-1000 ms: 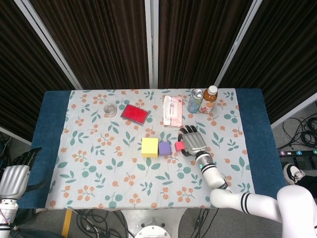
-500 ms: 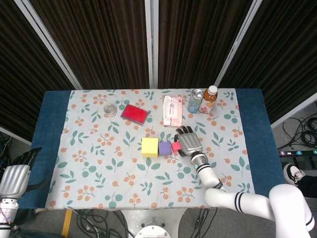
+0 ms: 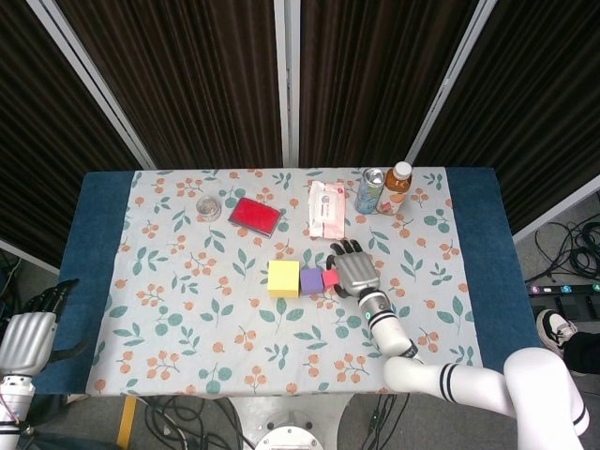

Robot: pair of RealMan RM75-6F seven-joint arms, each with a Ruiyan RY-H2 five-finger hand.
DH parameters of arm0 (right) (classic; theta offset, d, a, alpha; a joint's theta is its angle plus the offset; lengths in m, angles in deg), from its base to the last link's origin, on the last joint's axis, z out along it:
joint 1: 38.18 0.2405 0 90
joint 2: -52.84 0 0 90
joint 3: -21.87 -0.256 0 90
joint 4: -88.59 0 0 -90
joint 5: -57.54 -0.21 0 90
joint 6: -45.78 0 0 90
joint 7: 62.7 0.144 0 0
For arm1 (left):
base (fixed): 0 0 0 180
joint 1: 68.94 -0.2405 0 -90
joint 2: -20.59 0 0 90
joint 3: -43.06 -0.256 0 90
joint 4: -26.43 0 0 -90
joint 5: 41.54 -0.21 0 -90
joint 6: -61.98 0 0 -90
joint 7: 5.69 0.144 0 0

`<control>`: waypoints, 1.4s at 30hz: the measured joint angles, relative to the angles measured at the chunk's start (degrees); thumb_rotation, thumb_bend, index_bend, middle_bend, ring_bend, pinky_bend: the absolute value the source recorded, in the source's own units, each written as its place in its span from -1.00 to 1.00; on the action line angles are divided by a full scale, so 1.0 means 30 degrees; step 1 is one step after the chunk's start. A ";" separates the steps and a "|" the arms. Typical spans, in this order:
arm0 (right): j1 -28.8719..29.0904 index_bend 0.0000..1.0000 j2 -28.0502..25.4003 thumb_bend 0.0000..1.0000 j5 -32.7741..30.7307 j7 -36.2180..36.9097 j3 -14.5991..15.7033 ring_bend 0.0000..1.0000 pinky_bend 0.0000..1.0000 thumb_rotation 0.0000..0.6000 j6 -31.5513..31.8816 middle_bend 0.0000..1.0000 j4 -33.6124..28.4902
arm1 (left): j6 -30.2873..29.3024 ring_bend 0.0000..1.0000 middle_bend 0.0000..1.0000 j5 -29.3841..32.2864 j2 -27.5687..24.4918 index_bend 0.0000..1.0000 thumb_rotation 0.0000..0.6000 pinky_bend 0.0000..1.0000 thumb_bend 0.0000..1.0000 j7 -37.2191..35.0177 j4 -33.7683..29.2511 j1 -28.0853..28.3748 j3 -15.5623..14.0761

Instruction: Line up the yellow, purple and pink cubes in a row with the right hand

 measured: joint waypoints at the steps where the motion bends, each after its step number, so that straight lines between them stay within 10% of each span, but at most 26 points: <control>1: 0.0009 -0.28 0.0013 -0.57 0.0003 -0.0001 0.0003 -1.00 -1.00 1.00 0.0003 -0.79 0.0012 | 0.0017 -0.66 -0.55 0.0005 0.0003 -0.71 1.00 -0.54 -0.63 -0.0004 0.0008 0.0005 0.0000; 24: -0.1808 -0.42 -0.4494 -0.38 0.0387 0.3201 0.0228 -1.00 -1.00 1.00 -0.0939 -1.00 -0.4258 | -0.0084 -0.66 -0.55 -0.0292 -0.0077 -0.71 1.00 -0.54 -0.63 0.0154 -0.0268 0.0109 0.0017; 42: -0.1648 -0.50 -0.3644 -0.35 0.0514 0.5253 0.0822 -1.00 -1.00 1.00 -0.2517 -1.00 -0.3095 | -0.0037 -0.66 -0.55 -0.0251 -0.0180 -0.71 1.00 -0.54 -0.63 0.0407 -0.0486 0.0131 -0.0014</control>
